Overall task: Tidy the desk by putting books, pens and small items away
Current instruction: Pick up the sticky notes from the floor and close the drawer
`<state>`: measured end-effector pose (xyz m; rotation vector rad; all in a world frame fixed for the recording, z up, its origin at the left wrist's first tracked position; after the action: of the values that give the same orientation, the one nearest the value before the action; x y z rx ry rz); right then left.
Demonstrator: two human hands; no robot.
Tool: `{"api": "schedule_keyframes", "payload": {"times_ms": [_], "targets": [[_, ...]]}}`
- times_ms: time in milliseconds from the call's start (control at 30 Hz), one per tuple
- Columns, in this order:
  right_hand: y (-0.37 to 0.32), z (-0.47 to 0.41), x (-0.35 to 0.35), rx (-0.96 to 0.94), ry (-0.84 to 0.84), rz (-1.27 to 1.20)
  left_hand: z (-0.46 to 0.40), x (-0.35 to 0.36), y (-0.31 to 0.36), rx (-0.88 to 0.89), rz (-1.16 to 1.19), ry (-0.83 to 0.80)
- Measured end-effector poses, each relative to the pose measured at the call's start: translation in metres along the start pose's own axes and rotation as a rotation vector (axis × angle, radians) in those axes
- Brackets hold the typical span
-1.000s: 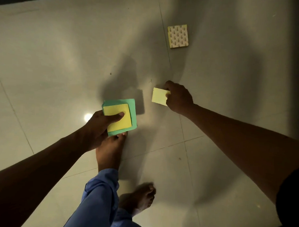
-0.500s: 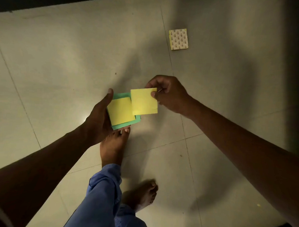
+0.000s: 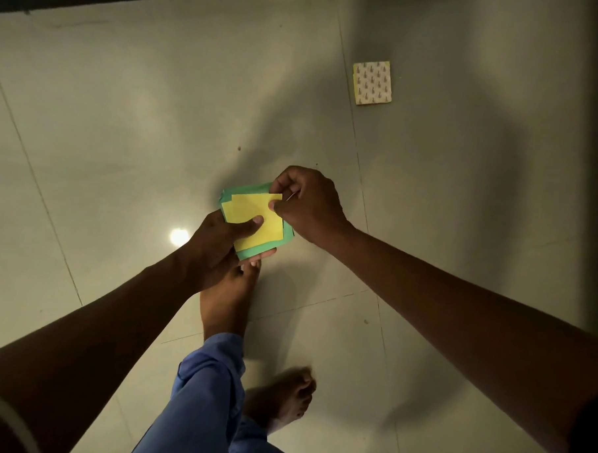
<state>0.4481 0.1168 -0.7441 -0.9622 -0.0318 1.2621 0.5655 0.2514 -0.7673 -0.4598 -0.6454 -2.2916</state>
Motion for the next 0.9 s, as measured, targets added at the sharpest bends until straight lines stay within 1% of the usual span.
{"api": "schedule_keyframes", "payload": {"times_ms": [133,233,300,400,500,533,600,700,767,900], "targets": [[0.007,-0.018,-0.012,-0.023,-0.014,-0.025,-0.015,0.003,0.01,0.012,0.051,-0.012],[0.02,-0.042,-0.03,-0.006,0.09,0.011,-0.027,0.002,0.021,0.005,0.059,0.006],[0.038,-0.067,-0.045,0.03,0.155,0.093,-0.035,0.001,0.028,-0.006,0.071,0.018],[0.062,-0.1,-0.068,0.072,0.204,0.252,-0.045,0.001,0.038,-0.006,0.079,0.023],[0.074,-0.13,-0.089,0.208,0.285,0.458,-0.052,-0.002,0.044,-0.001,0.057,0.0],[0.076,-0.14,-0.096,0.26,0.321,0.491,-0.052,-0.003,0.044,0.002,0.053,-0.01],[0.076,-0.156,-0.111,0.354,0.384,0.462,-0.052,-0.007,0.045,0.003,0.059,-0.014],[0.077,-0.176,-0.126,0.461,0.386,0.327,-0.05,-0.016,0.042,0.002,0.082,-0.003],[0.08,-0.186,-0.132,0.478,0.392,0.29,-0.048,-0.025,0.041,-0.004,0.087,0.003],[0.087,-0.194,-0.133,0.489,0.405,0.325,-0.044,-0.046,0.037,-0.003,0.085,0.006]]}}
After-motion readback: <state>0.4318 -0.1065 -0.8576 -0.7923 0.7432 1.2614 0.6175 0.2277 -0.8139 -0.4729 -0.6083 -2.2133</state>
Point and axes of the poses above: each hand's wrist, its own z-axis away from the middle knuckle, its own x-axis out of the palm, y = z × x, the point moved 2 cm from there along -z, towards the middle knuckle, and after that the axes turned 8 degrees about -y, right-handed, at the moved point
